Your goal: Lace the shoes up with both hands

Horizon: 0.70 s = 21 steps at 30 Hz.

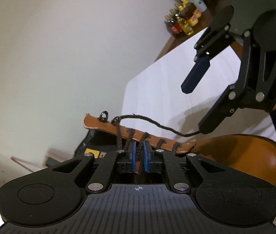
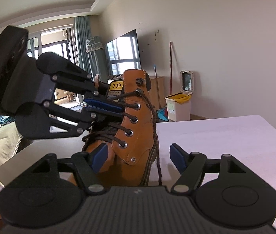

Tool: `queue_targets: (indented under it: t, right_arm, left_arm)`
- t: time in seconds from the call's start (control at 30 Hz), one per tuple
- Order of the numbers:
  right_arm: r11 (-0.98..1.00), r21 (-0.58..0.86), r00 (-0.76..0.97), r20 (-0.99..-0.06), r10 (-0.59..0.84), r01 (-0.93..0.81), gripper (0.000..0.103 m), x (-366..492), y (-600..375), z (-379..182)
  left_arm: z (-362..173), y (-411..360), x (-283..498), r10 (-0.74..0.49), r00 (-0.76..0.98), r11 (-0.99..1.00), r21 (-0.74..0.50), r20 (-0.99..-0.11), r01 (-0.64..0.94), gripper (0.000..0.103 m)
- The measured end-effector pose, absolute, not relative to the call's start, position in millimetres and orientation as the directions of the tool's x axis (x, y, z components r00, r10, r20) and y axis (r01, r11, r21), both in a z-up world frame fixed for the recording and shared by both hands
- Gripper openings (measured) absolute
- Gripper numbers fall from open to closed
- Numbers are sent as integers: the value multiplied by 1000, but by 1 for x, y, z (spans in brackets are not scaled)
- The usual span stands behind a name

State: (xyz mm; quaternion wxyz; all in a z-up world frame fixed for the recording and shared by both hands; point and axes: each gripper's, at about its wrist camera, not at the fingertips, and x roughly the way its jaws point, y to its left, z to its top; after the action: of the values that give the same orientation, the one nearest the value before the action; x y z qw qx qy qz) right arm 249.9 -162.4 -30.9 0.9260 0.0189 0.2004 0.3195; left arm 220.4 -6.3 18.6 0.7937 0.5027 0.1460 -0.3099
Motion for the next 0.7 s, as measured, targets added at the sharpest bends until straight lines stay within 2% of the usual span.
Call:
queue_targets:
  t: [0.1, 0.33, 0.37, 0.43, 0.47, 0.63, 0.7]
  right_arm:
    - [799, 166, 719, -360, 595, -578, 72, 249, -162, -31]
    - [809, 175, 729, -358, 584, -562, 73, 252, -167, -32]
    - [809, 174, 730, -356, 584, -562, 73, 252, -167, -31]
    - [808, 174, 732, -348, 586, -564, 73, 252, -169, -29]
    - [807, 171, 732, -347, 586, -565, 73, 253, -169, -28]
    - [805, 155, 731, -348, 587, -572, 74, 257, -170, -24]
    - [802, 155, 729, -348, 590, -576, 74, 261, -170, -23]
  left_arm:
    - [30, 4, 206, -382, 780, 359, 698, -496, 620, 1]
    - [25, 17, 198, -372, 771, 380, 673, -516, 634, 3]
    - [25, 18, 196, -373, 771, 380, 673, -516, 634, 8]
    - [29, 27, 191, -382, 770, 412, 652, -510, 636, 9]
    - [31, 31, 190, -382, 775, 419, 653, -503, 631, 13]
    - [31, 66, 183, -328, 824, 533, 630, -462, 565, 17]
    - [27, 75, 186, -292, 841, 570, 623, -456, 536, 22]
